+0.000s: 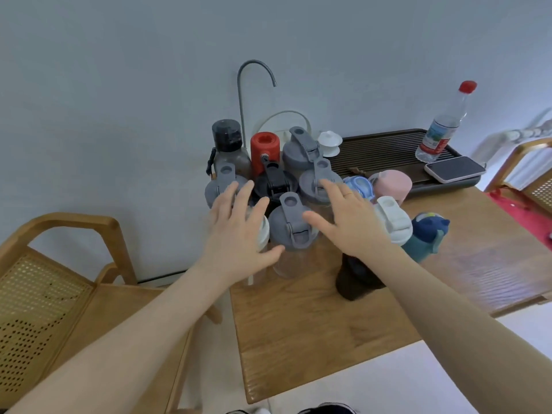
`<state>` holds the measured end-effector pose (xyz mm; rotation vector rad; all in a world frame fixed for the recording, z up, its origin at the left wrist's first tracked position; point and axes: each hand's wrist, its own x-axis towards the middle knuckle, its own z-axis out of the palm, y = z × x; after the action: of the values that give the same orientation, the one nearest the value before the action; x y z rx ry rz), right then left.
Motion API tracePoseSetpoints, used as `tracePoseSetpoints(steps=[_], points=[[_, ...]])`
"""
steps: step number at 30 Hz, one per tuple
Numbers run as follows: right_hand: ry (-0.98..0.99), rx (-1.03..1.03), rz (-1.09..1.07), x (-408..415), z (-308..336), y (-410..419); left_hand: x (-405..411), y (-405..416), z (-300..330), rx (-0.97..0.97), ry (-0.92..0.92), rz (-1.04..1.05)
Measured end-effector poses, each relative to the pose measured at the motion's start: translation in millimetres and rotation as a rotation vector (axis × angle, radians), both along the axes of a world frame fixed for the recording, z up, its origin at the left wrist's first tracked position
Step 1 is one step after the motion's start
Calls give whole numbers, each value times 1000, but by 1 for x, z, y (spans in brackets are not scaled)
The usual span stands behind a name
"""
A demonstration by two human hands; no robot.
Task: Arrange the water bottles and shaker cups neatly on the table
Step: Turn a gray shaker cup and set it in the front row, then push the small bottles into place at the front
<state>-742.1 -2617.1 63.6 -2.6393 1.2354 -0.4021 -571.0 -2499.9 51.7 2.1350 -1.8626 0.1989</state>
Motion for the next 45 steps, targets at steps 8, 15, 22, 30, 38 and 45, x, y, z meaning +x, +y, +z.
tracePoseSetpoints(steps=[8, 15, 22, 30, 38, 45], points=[[182, 216, -79, -95, -23, -79, -84, -35, -19, -48, -17, -464], [256, 343, 111, -99, -19, -103, -166, -79, -37, 227, -174, -400], [363, 275, 295, -118, -35, -121, -164, -87, -55, 282, -390, -194], [228, 211, 421, -127, -47, -125, -145, -102, -49, 237, -425, -134], [92, 152, 488, -144, -48, -130, -145, -111, -43, 247, -355, -83], [103, 270, 259, -203, -58, -163, -162, -109, -48, 324, -239, 191]])
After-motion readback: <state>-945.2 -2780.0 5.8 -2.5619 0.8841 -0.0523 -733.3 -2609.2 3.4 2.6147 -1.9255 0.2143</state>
